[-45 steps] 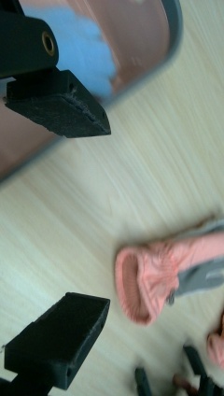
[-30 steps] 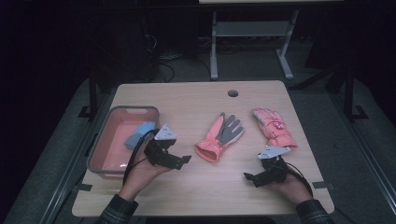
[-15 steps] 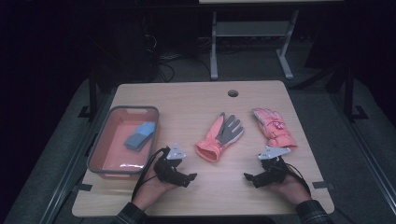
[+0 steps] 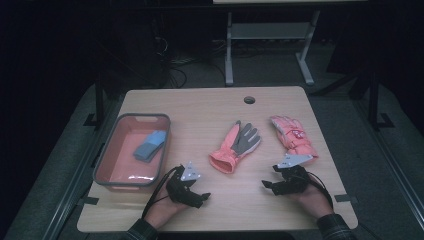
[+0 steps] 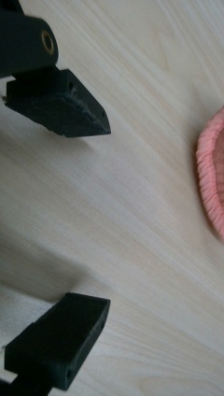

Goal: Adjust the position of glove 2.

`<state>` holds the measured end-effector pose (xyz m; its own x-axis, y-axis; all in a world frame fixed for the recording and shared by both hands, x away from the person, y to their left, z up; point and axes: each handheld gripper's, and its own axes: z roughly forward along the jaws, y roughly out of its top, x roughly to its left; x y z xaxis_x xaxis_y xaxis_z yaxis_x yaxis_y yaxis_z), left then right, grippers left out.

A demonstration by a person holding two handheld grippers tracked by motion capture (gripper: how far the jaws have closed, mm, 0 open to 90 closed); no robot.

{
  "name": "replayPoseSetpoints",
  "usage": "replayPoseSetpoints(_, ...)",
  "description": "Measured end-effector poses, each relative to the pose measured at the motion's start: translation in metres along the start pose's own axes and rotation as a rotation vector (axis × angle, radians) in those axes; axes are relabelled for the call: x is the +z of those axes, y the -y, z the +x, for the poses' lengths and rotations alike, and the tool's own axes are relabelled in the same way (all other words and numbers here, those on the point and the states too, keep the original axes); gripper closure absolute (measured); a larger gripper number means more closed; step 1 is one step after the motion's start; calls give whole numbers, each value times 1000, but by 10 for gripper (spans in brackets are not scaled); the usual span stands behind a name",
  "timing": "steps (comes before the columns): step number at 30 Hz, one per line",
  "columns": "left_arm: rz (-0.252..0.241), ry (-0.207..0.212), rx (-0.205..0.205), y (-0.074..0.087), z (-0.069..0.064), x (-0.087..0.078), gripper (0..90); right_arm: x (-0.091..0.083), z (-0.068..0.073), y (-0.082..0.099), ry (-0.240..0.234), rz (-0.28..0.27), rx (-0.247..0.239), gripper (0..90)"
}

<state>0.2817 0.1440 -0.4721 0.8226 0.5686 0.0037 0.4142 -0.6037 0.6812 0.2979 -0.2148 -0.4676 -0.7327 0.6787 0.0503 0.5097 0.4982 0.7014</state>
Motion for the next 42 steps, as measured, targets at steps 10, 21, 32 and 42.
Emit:
replayPoseSetpoints(10,-48,12,16,8,5,-2,127,2,3,-45,-118,-61,23,899)
replayPoseSetpoints(21,-44,10,20,8,5,-2,127,35,8,-97,-168,-95,7,900)
replayPoseSetpoints(32,-46,13,15,8,5,-2,127,68,8,-124,-162,-98,5,899)
replayPoseSetpoints(42,-45,13,13,8,5,-2,127,79,10,-120,-174,-48,-2,900)
